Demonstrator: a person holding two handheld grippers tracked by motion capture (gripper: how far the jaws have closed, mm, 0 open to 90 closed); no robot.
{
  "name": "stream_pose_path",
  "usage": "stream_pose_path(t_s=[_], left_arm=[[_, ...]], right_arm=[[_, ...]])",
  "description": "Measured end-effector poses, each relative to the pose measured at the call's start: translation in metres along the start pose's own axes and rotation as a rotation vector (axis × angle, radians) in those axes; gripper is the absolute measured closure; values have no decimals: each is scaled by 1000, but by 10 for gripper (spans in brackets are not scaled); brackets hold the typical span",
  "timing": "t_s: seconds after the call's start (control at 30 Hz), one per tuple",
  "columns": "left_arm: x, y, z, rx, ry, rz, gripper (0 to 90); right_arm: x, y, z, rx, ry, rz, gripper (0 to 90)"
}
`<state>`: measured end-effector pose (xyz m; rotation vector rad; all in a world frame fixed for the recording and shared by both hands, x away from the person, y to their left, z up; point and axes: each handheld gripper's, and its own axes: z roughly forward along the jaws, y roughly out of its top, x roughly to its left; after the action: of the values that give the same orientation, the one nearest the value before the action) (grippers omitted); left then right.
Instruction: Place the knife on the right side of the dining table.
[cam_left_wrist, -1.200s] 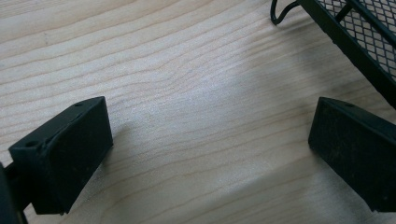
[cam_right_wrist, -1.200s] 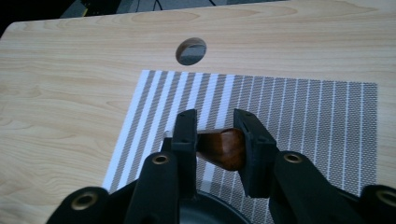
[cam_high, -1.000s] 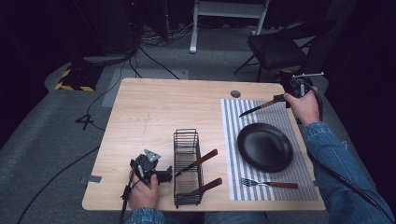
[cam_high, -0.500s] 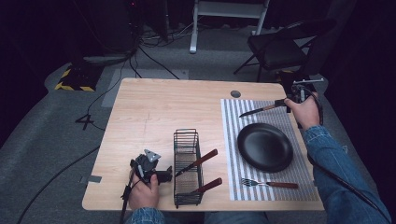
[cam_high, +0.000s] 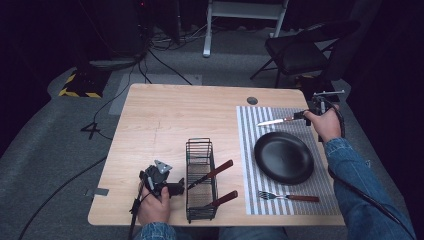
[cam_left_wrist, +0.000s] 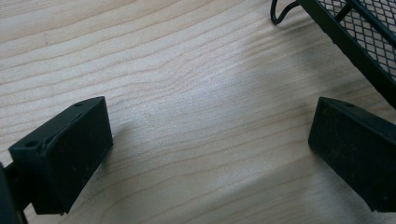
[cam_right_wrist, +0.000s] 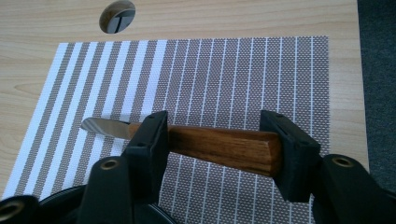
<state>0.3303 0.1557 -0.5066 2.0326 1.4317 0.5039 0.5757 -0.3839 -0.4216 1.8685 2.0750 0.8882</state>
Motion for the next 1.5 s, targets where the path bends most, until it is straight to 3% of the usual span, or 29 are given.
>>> stream_pose_path(t_s=[0.47, 1.5], left_arm=[[0, 0, 0, 0, 0, 0, 0], [0, 0, 0, 0, 0, 0, 0]], right_arm=[[-8, -8, 12, 2, -29, -6, 380], [-22, -23, 35, 39, -48, 53, 339]])
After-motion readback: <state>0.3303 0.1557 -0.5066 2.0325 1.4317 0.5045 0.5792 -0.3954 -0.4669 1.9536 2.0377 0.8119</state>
